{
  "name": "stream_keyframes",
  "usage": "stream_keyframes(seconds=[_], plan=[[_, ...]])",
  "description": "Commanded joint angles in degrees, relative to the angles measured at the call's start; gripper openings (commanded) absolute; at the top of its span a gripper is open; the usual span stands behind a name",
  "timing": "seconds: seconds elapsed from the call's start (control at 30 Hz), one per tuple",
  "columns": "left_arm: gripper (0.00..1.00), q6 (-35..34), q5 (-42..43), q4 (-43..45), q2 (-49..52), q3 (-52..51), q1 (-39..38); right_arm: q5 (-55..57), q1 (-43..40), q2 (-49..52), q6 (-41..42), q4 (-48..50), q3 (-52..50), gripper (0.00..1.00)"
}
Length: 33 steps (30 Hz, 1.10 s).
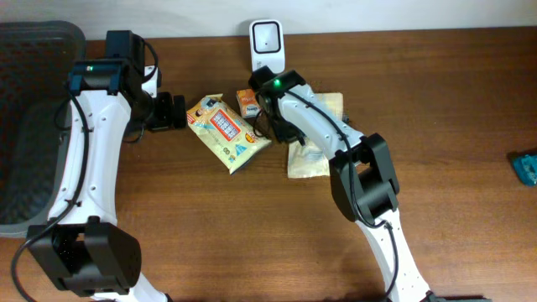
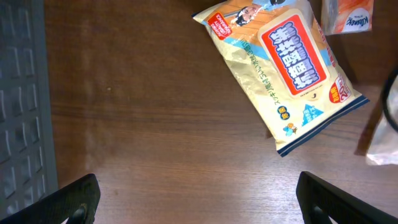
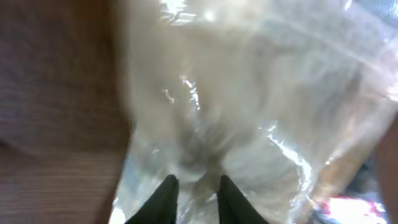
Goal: Scan the item barcode
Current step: 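Grasp the clear plastic bag with the right gripper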
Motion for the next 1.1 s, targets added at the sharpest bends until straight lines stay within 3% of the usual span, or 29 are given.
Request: stream_keyframes(seconds=[0.0,0.13,0.2,0.3,0.4,0.5,0.7,1.07], plan=[[0.99,0.09,-0.20,0.07,-0.98,-0.17,0.02,-2.05,0.09,1.60,0.74,-2.14,2.23,0.17],[0.99,0.09,-0.20,0.07,-0.98,-0.17,0.02,-2.03,0.09,1.60,0.74,-6.75,7.78,0.12],[0.99,0.09,-0.20,0.07,-0.98,-0.17,0.02,-2.03,0.09,1.57,0.74,-9.29,10.67,0.17],[0.99,0.09,-0.20,0.07,-0.98,-0.17,0.02,-1.95,-0.04,1.60,0.72,-12.28,14.19,0.40],[0.99,0.09,-0.20,0.07,-0.98,-0.17,0.02,-3.65,-1.86,1.60,0.72,-16.06,18.27,0.77],[0.99,0.09,-0.20,0.07,-0.98,-0.17,0.02,-10.86,-4.61,1.60,-0.42,-18.86,18.93,0.93],[0.99,0.09,-0.20,0.07,-0.98,-0.17,0.02,-17.07,-9.42,1.60,-5.92,-20.59,12.31,0.99],[0.99,0.09,-0.20,0.07,-0.98,-0.17,0.02,-20.63,-10.10,1.60,-6.27,-7.69,-4.50,0.96]])
